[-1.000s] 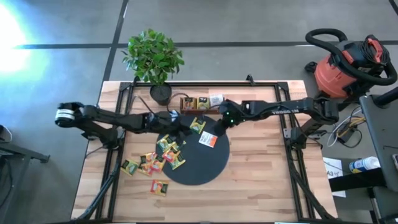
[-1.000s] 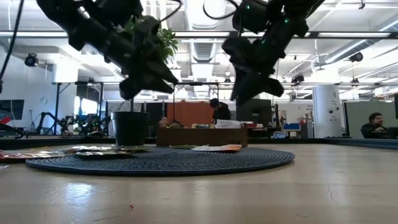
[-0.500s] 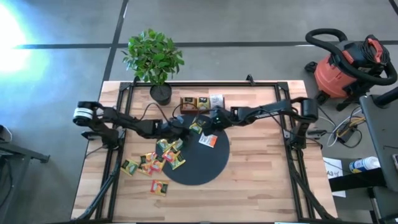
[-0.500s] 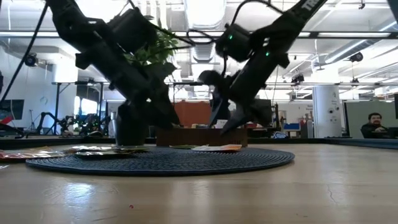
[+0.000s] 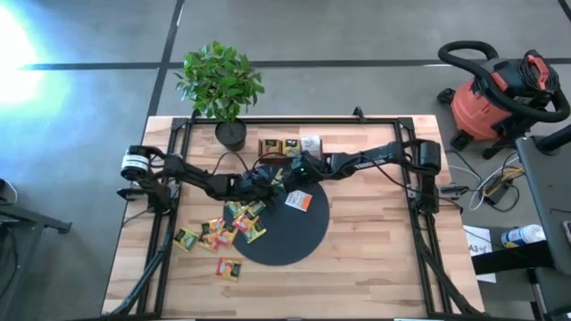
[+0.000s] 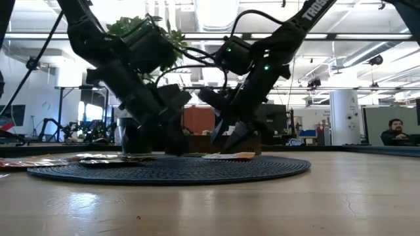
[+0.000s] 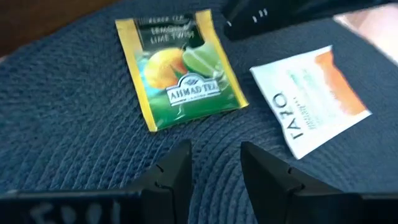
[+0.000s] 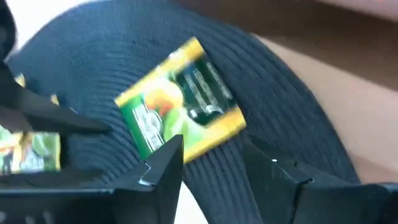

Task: Pick & Place Tea
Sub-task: Put the yellow tea bag into the middle slot of the wooden organizer

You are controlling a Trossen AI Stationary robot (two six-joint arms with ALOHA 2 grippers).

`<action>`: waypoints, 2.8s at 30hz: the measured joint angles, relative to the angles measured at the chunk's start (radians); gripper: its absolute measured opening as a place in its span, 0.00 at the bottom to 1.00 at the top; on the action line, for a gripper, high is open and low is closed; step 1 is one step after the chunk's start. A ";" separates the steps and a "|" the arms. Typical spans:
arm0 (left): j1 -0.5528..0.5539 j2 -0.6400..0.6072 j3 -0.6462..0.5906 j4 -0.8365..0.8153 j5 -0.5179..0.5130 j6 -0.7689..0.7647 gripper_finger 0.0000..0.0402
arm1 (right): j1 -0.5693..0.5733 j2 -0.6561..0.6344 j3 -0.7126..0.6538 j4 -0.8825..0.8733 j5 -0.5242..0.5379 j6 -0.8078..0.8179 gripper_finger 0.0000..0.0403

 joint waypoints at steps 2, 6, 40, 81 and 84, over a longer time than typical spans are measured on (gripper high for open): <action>0.001 0.010 0.000 0.002 -0.001 -0.007 0.28 | -0.008 0.005 0.009 -0.001 0.003 -0.013 0.39; 0.002 0.011 0.002 0.004 0.000 -0.017 0.28 | -0.030 0.016 0.027 -0.009 0.008 -0.027 0.40; 0.035 0.084 0.066 0.053 0.016 0.053 0.28 | -0.068 0.043 0.078 0.008 -0.103 -0.072 0.30; 0.038 0.090 0.063 0.045 0.010 0.079 0.28 | -0.033 0.038 0.071 0.095 -0.236 -0.475 0.10; 0.038 0.090 0.063 0.045 0.010 0.079 0.28 | -0.033 0.032 0.071 0.076 -0.263 -0.511 0.08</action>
